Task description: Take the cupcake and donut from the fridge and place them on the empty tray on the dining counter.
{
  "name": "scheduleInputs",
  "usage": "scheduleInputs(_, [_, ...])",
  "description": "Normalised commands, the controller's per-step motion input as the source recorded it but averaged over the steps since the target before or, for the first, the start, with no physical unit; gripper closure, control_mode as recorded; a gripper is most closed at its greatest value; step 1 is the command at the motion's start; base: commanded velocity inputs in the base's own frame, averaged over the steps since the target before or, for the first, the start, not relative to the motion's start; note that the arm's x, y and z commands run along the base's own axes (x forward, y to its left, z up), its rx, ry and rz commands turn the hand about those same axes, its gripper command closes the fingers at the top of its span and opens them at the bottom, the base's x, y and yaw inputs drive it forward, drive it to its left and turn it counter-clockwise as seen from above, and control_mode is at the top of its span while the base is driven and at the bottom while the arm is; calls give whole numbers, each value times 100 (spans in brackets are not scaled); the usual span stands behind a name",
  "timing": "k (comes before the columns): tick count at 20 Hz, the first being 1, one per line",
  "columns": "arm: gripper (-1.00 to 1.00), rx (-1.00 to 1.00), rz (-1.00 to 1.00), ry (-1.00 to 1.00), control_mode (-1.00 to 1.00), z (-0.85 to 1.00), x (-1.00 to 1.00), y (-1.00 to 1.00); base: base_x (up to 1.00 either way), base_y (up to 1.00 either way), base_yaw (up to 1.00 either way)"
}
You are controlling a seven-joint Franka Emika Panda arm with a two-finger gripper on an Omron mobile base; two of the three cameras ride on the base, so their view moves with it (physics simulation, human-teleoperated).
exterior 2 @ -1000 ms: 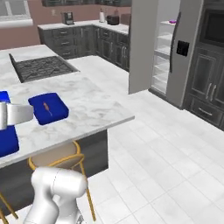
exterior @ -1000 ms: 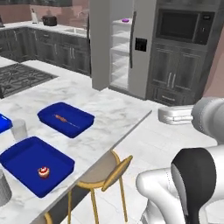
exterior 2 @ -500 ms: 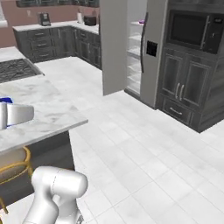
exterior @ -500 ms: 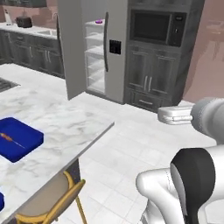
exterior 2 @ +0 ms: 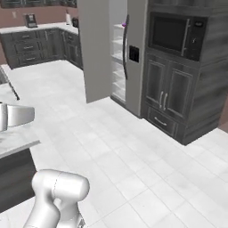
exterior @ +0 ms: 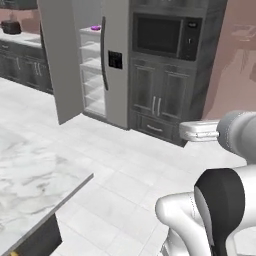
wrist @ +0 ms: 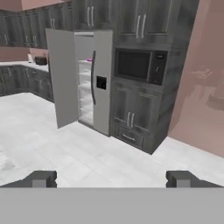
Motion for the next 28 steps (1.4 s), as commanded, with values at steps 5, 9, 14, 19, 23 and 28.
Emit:
scheduleInputs(5, [-100,0,0,0,100,0,0,0,100,-49,0])
scheduleInputs(9, [-100,0,0,0,100,0,0,0,100,7,0])
scheduleInputs(14, [-100,0,0,0,100,0,0,0,100,40,-1])
scheduleInputs(19, [-100,0,0,0,100,0,0,0,100,33,0])
scheduleInputs(23, [-100,0,0,0,100,0,0,0,100,-57,0])
scheduleInputs(28, [-100,0,0,0,100,0,0,0,100,-54,0])
